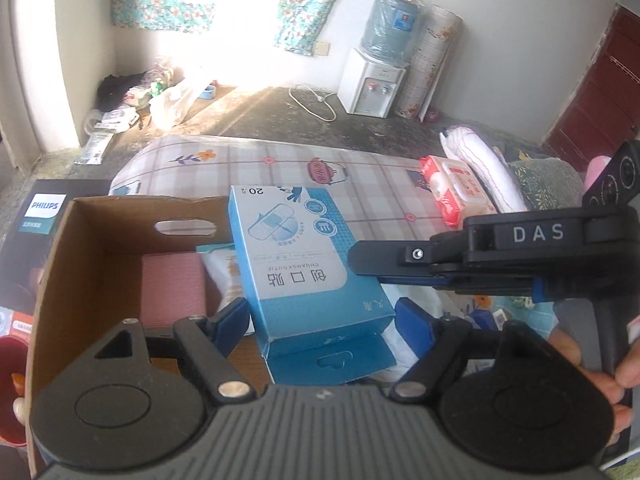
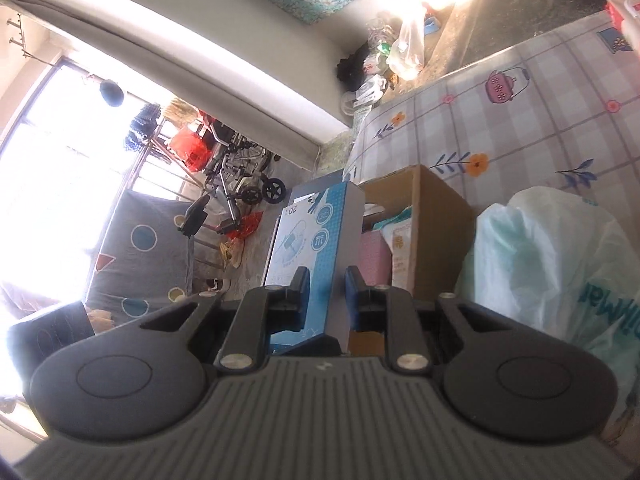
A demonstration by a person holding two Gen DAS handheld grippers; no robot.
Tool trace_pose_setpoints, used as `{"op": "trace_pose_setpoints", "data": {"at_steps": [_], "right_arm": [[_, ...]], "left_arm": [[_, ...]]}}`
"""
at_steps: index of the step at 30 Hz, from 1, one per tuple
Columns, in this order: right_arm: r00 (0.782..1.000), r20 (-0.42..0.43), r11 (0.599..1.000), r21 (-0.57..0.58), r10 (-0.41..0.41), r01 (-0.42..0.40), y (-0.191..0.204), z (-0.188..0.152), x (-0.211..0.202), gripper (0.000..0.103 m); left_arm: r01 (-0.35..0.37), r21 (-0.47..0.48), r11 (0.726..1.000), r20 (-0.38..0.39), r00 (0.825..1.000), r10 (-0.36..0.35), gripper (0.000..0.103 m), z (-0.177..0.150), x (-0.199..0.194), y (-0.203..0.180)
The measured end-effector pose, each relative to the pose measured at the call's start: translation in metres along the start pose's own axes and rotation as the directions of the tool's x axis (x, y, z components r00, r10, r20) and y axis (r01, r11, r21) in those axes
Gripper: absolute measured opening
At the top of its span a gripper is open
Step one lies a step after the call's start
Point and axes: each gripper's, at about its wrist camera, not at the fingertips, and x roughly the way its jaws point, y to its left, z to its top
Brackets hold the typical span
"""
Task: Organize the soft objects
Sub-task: 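Carry the blue bandage box into the cardboard box and release it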
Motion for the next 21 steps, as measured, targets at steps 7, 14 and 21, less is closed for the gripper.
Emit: {"op": "trace_pose_setpoints", "data": {"at_steps": [7,14,21], "right_arm": [[0.987,-0.161,1.0,0.015,0.01,-0.007,0.042,-0.017,0.116,0.019],[0.973,-0.232,0.997,0.074,0.007,0.01,0.036,-0.013,0.2,0.019],[0.973,-0.229,0.995,0.09,-0.013,0.034,0.022,-0.004,0.251,0.019]], "left_arm": [[-0.117,-0.099,0.988,-0.03,0.993,0.115,0.08,-0.004,0.015,0.088],[-0.189,-0.121,0.975,-0.06,0.981,0.183,0.079,0.003,0.054,0.145],[-0.224,-0.107,0.969,-0.075,0.973,0.217,0.08,0.008,0.078,0.162]]}}
